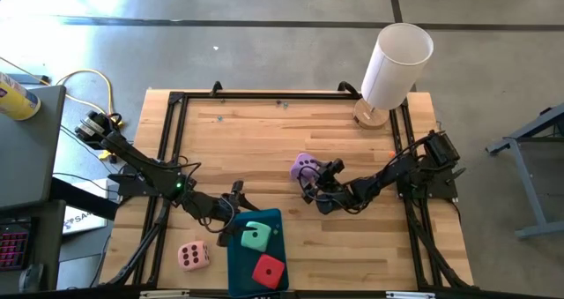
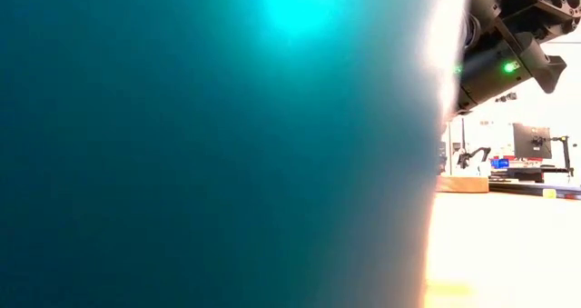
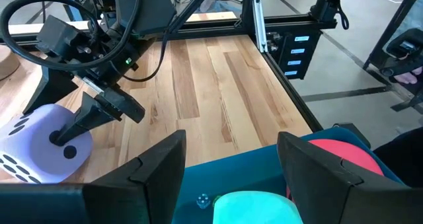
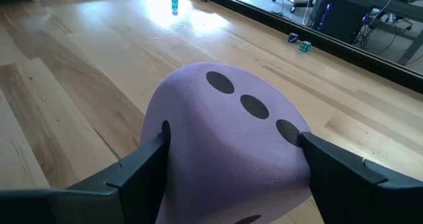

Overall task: Pick & Place Dice
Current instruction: Put the big violet die into the blue bin

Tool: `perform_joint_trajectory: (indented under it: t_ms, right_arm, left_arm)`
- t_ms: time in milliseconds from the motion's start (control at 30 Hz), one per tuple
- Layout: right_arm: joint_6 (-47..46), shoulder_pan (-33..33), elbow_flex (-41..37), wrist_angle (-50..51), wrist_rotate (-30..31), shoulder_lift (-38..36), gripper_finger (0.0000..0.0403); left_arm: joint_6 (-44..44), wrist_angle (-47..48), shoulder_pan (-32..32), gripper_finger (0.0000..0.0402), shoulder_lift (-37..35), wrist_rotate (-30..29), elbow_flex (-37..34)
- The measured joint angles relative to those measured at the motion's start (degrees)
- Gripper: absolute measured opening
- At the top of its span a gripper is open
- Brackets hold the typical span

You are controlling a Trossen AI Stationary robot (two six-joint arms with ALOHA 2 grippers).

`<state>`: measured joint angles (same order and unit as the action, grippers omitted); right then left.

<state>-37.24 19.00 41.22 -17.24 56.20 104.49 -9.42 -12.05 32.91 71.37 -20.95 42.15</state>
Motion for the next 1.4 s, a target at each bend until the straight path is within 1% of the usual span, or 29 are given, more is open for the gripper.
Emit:
perform_joint_trajectory:
  t_ms: [133, 333, 500, 667, 800, 933, 1033, 1133, 1200, 1400]
  right_arm:
    - [4.0, 0.2, -0.2, -1.9, -0.8, -0.5, 0.029]
    - [10.8, 0.9, -0.1, -9.2, -5.8, -1.2, 0.0288]
    - [16.3, 1.6, 0.1, -14.6, -5.1, -1.2, 0.0288]
    - [21.6, 2.1, 2.7, -15.2, -4.5, -1.3, 0.0288]
    - [27.8, 3.0, 6.3, -15.2, -4.2, -1.3, 0.0288]
    - [33.9, 4.6, 9.9, -15.1, -4.2, -1.4, 0.0288]
    - [37.7, 5.9, 12.2, -15.1, -4.0, -1.4, 0.0288]
    - [40.3, 7.1, 14.1, -15.1, -4.3, -1.4, 0.0288]
    - [41.6, 7.8, 15.0, -15.1, -5.6, -1.5, 0.0288]
    - [43.1, 9.8, 17.7, -12.5, -6.8, -1.5, 0.0288]
  left_arm:
    - [0.0, 0.0, 0.0, 0.0232, 0.0, 0.0, 0.0]
    - [0.0, 0.0, 0.0, 0.0232, 0.0, 0.0, 0.0]
    - [-0.5, -0.2, 0.0, 0.0232, 0.0, 0.0, 0.0]
    - [-1.0, -0.7, 0.0, 0.0232, 0.0, 0.0, 0.0]
    - [-1.3, -0.9, 0.1, 0.0232, 0.0, 0.0, 0.0]
    - [-2.1, -1.5, 1.1, 0.0232, 0.0, -0.2, 0.0]
    - [-1.1, -3.1, 2.3, 0.0232, 0.0, -0.2, 0.0]
    - [-0.5, -4.4, 3.6, 0.0232, 0.0, -0.2, 0.0]
    - [-0.4, -5.0, 4.3, 0.0232, 0.0, 0.0, 0.0]
    - [-0.4, -5.8, 4.9, 0.0232, 0.0, -0.4, 0.0]
